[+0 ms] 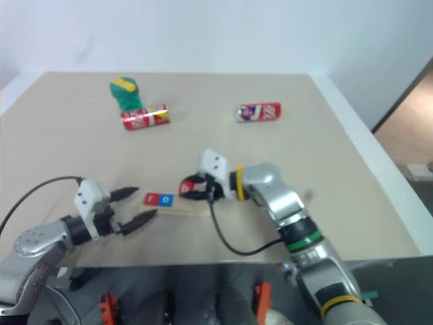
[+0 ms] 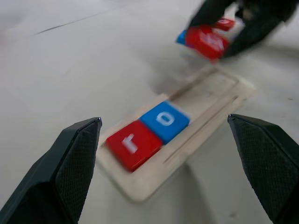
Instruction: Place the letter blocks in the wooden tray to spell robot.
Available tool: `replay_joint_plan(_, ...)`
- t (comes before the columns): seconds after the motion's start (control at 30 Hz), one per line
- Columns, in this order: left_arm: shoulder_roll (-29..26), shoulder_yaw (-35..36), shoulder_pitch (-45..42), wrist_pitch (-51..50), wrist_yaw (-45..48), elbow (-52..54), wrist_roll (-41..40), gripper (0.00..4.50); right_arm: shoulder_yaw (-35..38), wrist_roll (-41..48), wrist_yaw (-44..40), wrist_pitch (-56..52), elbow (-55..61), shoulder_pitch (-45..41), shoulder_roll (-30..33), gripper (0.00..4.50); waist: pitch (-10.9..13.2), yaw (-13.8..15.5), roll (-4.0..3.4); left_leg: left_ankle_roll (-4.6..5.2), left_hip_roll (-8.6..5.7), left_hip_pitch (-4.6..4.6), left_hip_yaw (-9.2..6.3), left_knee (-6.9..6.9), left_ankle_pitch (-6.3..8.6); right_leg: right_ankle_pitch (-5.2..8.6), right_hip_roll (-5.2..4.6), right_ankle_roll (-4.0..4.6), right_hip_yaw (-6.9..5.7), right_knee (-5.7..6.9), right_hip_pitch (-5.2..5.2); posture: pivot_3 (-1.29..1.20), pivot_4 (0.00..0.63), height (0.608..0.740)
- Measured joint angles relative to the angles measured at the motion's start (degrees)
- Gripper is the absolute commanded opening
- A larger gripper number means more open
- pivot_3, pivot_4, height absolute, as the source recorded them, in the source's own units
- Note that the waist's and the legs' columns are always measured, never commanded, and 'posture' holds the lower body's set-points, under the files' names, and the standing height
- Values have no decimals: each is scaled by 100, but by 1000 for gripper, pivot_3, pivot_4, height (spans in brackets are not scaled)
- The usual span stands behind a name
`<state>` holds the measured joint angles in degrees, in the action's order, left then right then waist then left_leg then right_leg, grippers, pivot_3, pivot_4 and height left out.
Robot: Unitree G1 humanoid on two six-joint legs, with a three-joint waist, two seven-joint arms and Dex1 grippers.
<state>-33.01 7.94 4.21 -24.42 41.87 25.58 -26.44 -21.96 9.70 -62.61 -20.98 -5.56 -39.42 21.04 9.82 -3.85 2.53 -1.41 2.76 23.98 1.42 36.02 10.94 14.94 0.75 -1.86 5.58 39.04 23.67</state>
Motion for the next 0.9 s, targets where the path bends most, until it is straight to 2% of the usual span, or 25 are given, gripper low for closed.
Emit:
replay_joint_plan(0.1,38,4,5,80,-81,3,12,4500,-130,-174,-22,179,-280,-4,-25,1266,0,36,0,-5,-10,36,4,8,3,-12,-12,6,2,-1,26,0,150,740)
replay_joint_plan(0.37,64,5,136,131,-264,86,55,4500,-248,-444,-103,676,-838,-70,-85,1266,0,57,1,-12,-2,30,8,23,8,-11,3,-1,-8,-1,25,0,150,740)
replay_joint_plan(0.83,61,-41,276,156,-269,264,51,4500,-235,-547,-54,595,-1162,-209,-403,1266,-1,55,0,-12,19,22,12,27,7,-16,19,8,-13,2,25,0,150,740)
replay_joint_plan(0.87,61,-43,276,156,-269,264,55,4500,-234,-548,-54,592,-1163,-210,-407,1766,-1,55,0,-12,19,22,12,27,7,-16,19,8,-13,2,25,0,150,740)
replay_joint_plan(0.9,60,-43,278,157,-270,266,57,4500,-231,-548,-54,581,-1167,-212,-415,1766,-1,55,0,-12,19,22,12,27,7,-17,20,9,-13,2,25,0,150,740)
